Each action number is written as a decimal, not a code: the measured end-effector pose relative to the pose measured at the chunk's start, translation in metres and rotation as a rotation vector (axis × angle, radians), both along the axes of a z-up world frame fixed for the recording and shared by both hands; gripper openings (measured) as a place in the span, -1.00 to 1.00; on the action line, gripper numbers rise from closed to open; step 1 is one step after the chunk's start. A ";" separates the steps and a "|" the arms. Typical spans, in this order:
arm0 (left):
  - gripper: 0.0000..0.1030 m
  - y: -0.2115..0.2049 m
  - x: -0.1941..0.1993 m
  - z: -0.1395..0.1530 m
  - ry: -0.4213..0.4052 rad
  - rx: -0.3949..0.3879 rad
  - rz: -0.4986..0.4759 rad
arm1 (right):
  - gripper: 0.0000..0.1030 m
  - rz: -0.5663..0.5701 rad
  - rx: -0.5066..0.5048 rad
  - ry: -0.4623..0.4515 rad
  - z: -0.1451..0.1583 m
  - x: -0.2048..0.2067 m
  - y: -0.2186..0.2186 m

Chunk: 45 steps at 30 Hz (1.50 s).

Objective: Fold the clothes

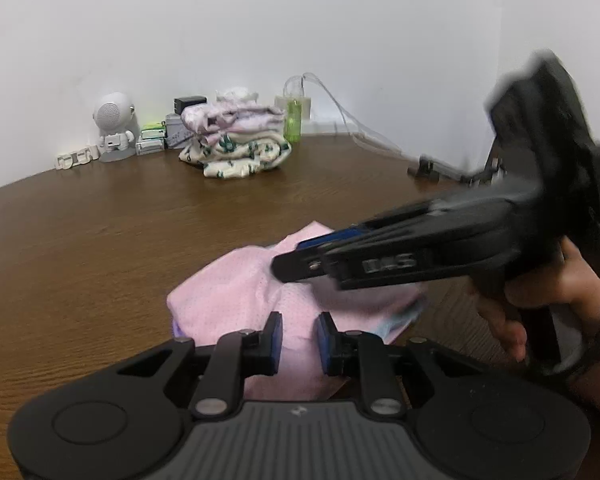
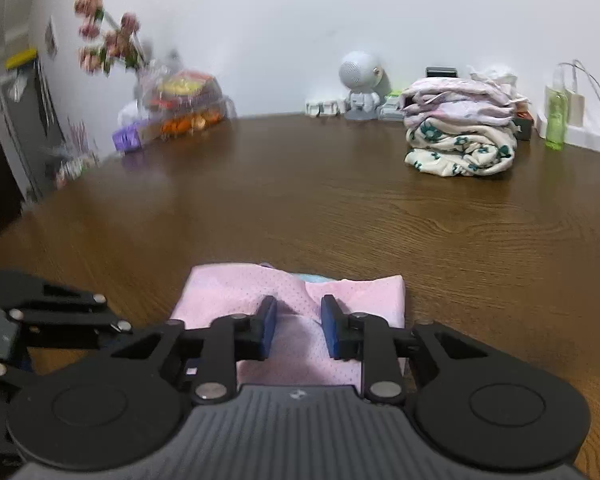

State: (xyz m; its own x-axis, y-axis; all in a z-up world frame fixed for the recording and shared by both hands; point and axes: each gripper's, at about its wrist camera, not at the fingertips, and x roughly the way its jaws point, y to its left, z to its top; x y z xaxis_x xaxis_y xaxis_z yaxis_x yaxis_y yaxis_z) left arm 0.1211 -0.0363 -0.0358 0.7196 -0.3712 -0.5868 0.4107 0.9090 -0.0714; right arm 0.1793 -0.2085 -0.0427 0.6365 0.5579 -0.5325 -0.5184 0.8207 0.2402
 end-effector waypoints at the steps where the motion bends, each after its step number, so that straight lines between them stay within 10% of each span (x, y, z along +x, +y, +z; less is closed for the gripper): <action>1: -0.66 0.002 0.005 0.002 0.003 -0.014 0.006 | -0.50 -0.008 0.021 -0.020 0.006 -0.005 -0.007; 8: -0.72 0.017 0.037 0.016 0.024 -0.114 0.045 | -0.41 -0.003 -0.036 -0.055 0.021 -0.031 -0.022; 20: -0.81 0.013 0.048 0.000 0.072 -0.070 0.074 | -0.30 -0.025 -0.106 0.019 -0.009 -0.032 -0.018; 27: 0.87 0.042 0.006 0.040 -0.083 -0.176 0.223 | 0.55 -0.035 -0.025 -0.042 0.023 -0.051 -0.028; 30: 0.88 0.045 -0.011 0.047 -0.066 -0.122 0.331 | 1.00 -0.048 0.002 -0.049 0.034 -0.059 -0.034; 45: 1.00 0.050 -0.044 0.032 0.053 -0.213 0.353 | 0.99 -0.132 0.020 0.049 0.029 -0.063 -0.036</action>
State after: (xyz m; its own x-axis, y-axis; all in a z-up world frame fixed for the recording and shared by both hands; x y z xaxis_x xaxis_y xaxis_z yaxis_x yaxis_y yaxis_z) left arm 0.0772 0.0140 -0.0034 0.7950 -0.2243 -0.5636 0.0672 0.9560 -0.2856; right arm 0.1161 -0.2445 -0.0134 0.6782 0.4823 -0.5545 -0.3937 0.8756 0.2800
